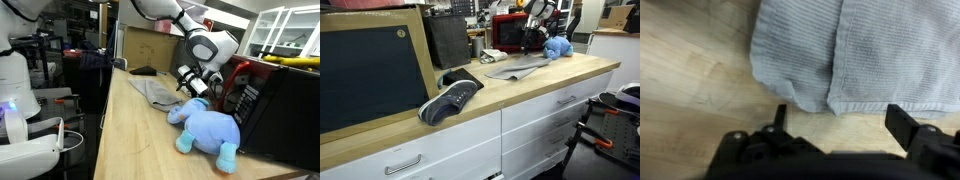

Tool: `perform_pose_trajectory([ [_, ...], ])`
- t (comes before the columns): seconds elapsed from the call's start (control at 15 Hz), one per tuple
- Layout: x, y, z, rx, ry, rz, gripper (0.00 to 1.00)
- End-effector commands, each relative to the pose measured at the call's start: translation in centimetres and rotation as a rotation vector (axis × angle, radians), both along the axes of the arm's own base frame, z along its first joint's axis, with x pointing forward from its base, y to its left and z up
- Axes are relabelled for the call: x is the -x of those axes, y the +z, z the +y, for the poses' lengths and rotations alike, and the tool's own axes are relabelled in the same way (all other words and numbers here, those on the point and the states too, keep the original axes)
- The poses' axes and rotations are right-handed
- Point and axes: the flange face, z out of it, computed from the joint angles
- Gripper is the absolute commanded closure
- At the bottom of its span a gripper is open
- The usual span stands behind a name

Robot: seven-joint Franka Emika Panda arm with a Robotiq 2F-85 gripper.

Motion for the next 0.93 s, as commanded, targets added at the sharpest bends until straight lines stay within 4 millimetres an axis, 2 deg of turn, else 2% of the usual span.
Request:
perform_pose_trajectory([
  [0.0, -0.1, 1.2, 0.4, -0.030, 0.057, -0.039, 0.00],
  [0.87, 0.8, 0.7, 2.2, -0.042, 0.141, -0.057, 0.00],
])
